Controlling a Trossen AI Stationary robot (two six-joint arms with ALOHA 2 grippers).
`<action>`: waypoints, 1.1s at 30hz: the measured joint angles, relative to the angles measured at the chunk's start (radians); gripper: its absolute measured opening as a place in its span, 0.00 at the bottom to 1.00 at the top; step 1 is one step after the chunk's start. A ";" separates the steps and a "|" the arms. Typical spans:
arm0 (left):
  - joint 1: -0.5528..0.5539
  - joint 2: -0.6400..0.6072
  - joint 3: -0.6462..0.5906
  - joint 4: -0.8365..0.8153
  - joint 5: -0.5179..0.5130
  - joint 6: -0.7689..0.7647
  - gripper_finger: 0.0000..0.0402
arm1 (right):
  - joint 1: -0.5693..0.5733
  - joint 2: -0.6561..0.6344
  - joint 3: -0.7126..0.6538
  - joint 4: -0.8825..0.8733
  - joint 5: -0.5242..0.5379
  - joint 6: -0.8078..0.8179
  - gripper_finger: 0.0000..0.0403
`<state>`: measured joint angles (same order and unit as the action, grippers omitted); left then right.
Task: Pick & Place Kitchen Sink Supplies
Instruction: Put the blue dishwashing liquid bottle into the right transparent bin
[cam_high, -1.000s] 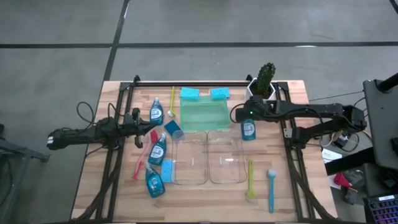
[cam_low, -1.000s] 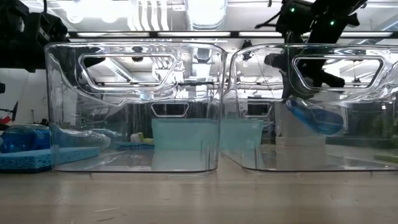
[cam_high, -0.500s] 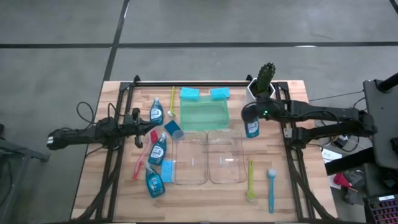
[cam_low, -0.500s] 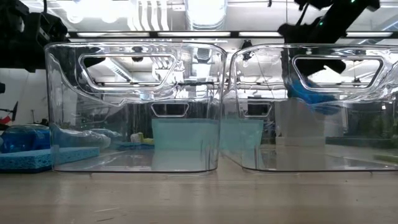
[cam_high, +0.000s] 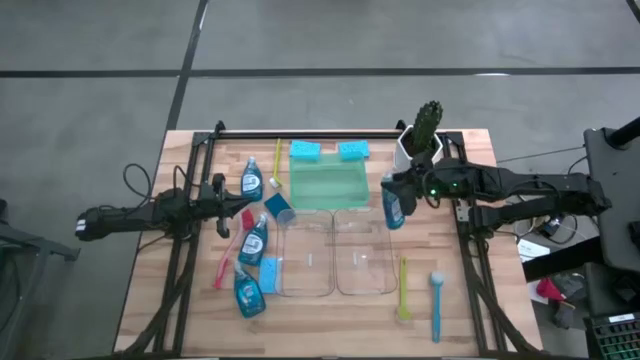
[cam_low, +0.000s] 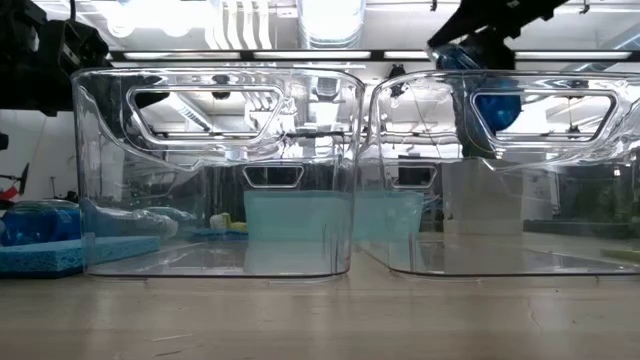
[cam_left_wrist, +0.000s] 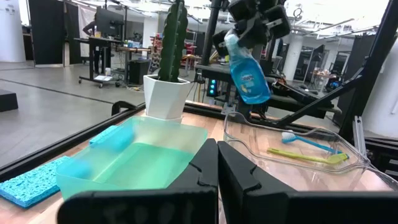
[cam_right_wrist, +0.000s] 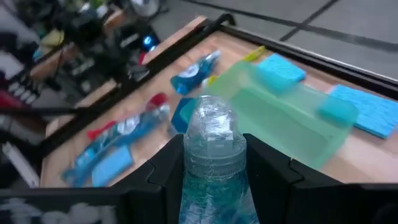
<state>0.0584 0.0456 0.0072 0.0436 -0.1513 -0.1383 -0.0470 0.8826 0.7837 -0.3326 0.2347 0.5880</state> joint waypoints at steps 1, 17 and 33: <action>0.000 0.000 0.000 0.000 0.000 0.000 0.00 | 0.007 0.015 0.000 0.008 -0.006 -0.023 0.34; 0.000 0.000 0.000 0.000 0.000 0.000 0.00 | 0.133 0.359 -0.002 0.541 0.007 -0.243 0.34; 0.000 0.000 0.000 0.000 0.000 0.000 0.00 | 0.191 0.425 -0.154 0.914 0.030 -0.364 0.33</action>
<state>0.0583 0.0460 0.0071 0.0437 -0.1510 -0.1382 0.1444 1.3075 0.6296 0.5816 0.2646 0.2245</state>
